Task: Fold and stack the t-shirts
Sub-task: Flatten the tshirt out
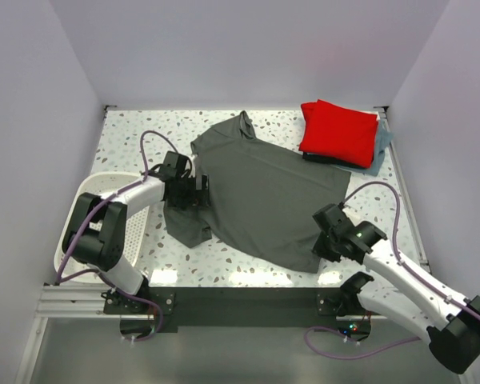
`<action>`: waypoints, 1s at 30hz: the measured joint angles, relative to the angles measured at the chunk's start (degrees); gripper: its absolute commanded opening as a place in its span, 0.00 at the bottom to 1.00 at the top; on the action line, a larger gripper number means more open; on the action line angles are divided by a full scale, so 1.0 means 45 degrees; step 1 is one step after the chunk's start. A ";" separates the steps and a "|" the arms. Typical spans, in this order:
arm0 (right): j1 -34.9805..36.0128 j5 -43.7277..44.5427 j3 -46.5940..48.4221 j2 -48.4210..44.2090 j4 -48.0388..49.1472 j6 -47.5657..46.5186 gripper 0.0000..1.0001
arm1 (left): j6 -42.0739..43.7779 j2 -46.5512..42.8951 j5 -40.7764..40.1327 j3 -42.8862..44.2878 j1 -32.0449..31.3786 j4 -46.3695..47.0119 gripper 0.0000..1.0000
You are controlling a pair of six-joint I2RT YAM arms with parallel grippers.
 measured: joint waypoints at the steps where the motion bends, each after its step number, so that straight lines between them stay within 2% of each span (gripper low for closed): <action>1: 0.0000 0.0063 0.0000 -0.0117 -0.0034 0.0058 0.23 | 0.0000 0.0024 0.0000 -0.0005 0.0015 0.0005 0.99; 10: 0.0000 0.0180 0.0262 0.0355 -0.0151 0.0073 0.29 | 0.0000 0.0087 0.0044 -0.0005 0.0053 0.0053 0.99; 17: 0.0039 -0.0083 0.0408 0.1443 -0.0170 -0.0656 0.18 | 0.0005 0.0063 -0.0087 -0.0005 0.0155 0.0019 0.99; 30: 0.0301 -0.1481 -0.1137 0.0491 -0.0092 -0.0947 0.16 | -0.0005 0.0083 -0.0160 0.0010 0.0180 -0.0019 0.99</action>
